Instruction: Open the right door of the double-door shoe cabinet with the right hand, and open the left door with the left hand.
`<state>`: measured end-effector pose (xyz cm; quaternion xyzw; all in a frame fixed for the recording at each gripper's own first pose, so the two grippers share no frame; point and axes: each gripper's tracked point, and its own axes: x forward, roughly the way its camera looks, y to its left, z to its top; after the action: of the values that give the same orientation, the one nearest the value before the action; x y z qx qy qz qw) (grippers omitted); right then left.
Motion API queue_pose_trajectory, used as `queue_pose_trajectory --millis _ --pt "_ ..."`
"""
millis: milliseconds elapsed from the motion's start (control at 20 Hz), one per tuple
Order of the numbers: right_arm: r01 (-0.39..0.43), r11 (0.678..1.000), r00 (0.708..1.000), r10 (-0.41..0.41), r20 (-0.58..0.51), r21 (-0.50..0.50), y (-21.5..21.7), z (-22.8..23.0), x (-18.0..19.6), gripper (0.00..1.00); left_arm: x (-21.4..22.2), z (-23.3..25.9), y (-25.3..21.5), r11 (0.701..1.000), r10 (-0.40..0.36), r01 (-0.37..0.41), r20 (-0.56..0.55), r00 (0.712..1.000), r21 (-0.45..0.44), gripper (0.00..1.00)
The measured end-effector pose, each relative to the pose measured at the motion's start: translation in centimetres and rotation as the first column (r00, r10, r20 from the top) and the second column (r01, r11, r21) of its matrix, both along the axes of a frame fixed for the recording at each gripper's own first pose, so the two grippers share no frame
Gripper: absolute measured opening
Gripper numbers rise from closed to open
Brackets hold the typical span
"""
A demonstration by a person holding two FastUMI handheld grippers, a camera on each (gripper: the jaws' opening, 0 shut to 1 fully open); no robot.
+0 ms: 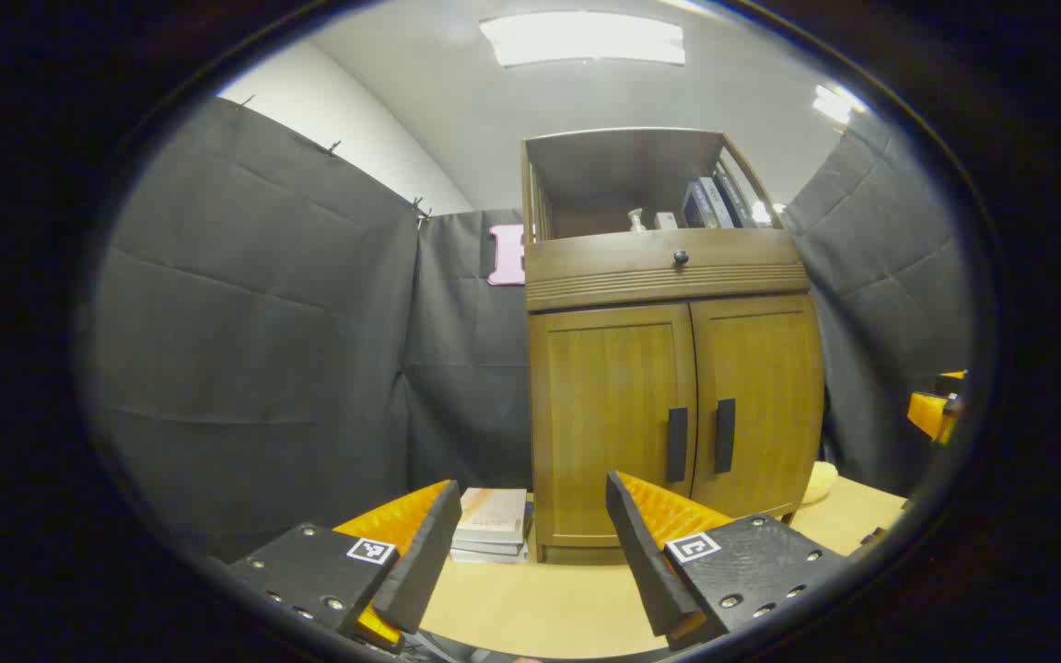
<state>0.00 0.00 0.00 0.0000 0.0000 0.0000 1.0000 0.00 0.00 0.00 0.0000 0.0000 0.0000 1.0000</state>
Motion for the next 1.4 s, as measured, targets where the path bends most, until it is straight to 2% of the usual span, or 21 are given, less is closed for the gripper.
queue_pose_trajectory --millis 700,1050,1400 --pt "0.033 0.999 0.999 -0.033 -0.019 0.032 -0.5 -0.5 2.9 0.97 3.5 0.4 -1.6 0.998 -0.056 0.055 0.012 0.998 0.031 0.92" --pt "-0.002 1.000 1.000 0.002 0.000 0.025 1.1 0.2 4.8 0.97 3.2 0.9 -1.1 0.998 -0.043 0.042 0.025 0.999 0.043 0.92" --pt "-0.059 0.997 0.998 0.057 0.042 0.051 4.3 1.9 9.4 0.98 2.1 0.7 1.6 0.998 0.015 -0.016 0.031 0.999 0.058 0.92"
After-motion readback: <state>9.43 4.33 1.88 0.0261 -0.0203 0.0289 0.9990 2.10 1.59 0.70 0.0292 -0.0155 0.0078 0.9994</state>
